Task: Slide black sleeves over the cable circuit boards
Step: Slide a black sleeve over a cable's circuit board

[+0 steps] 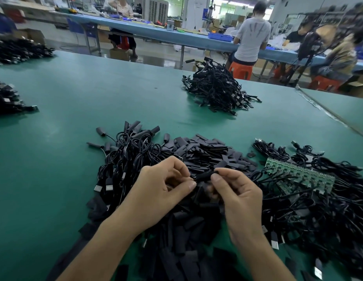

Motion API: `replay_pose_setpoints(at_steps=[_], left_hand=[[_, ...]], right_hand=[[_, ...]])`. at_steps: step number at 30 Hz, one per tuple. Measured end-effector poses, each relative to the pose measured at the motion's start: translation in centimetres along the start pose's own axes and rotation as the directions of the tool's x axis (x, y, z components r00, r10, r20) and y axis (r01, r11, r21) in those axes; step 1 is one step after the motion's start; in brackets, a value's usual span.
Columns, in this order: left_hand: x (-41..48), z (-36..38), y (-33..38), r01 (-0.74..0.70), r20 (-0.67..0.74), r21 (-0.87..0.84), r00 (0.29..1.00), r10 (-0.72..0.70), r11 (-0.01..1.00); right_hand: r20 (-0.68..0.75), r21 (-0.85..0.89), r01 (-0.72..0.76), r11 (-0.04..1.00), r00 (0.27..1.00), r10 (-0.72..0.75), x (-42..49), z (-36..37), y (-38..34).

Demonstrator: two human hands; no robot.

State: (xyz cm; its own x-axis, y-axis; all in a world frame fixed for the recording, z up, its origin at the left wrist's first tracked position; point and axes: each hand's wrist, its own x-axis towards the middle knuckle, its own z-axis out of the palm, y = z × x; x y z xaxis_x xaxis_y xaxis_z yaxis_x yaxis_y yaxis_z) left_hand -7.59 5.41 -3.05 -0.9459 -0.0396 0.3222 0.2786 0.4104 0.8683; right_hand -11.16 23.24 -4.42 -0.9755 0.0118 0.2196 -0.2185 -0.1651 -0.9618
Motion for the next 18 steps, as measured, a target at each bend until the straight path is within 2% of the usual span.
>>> replay_pose_setpoints(at_steps=[2, 4, 6, 8, 9, 11, 13, 14, 16, 18], left_hand=[[-0.1, -0.4, 0.5, -0.051, 0.012, 0.247, 0.999, 0.050, 0.968], [0.1, -0.5, 1.1, -0.093, 0.008, 0.442, 0.995, 0.100, 0.892], [0.3, -0.7, 1.9, -0.096, -0.053, 0.546, 0.988, 0.149, 0.832], [0.8, -1.7, 2.6, -0.016, -0.235, 0.550, 0.956, 0.174, 0.835], [1.2, -2.6, 2.8, 0.045, -0.355, 0.520, 0.920, 0.168, 0.853], [2.2, -4.6, 2.7, 0.189, -0.535, 0.477, 0.837, 0.114, 0.858], [3.3, -6.2, 2.1, 0.333, -0.587, 0.460, 0.809, 0.001, 0.823], [3.8, -6.7, 1.7, 0.397, -0.580, 0.463, 0.812, -0.067, 0.792], [4.4, -7.0, 1.0, 0.477, -0.529, 0.487, 0.827, -0.188, 0.732], [4.6, -6.7, 0.5, 0.491, -0.489, 0.498, 0.840, -0.237, 0.714]], right_hand=[[0.001, 0.132, -0.033, 0.991, 0.999, 0.033, 0.3, -0.2, -0.4], [0.018, 0.162, -0.043, 0.986, 0.999, 0.040, 0.4, -0.2, -0.5], [0.022, 0.053, -0.007, 0.999, 1.000, 0.006, 0.5, 0.0, -0.5], [0.030, -0.250, 0.099, 0.963, 0.995, -0.094, 0.9, -0.3, -0.5], [0.060, -0.451, 0.161, 0.878, 0.987, -0.150, 1.3, -0.7, -0.5], [0.146, -0.777, 0.247, 0.579, 0.966, -0.215, 2.2, -1.6, -0.8], [0.169, -0.930, 0.223, 0.293, 0.965, -0.200, 3.3, -2.5, -1.1], [0.140, -0.965, 0.173, 0.196, 0.975, -0.175, 3.8, -2.9, -1.2], [0.057, -0.992, 0.069, 0.106, 0.992, -0.116, 4.7, -3.4, -1.5], [-0.013, -0.996, -0.010, 0.092, 1.000, -0.028, 5.4, -3.7, -1.6]])
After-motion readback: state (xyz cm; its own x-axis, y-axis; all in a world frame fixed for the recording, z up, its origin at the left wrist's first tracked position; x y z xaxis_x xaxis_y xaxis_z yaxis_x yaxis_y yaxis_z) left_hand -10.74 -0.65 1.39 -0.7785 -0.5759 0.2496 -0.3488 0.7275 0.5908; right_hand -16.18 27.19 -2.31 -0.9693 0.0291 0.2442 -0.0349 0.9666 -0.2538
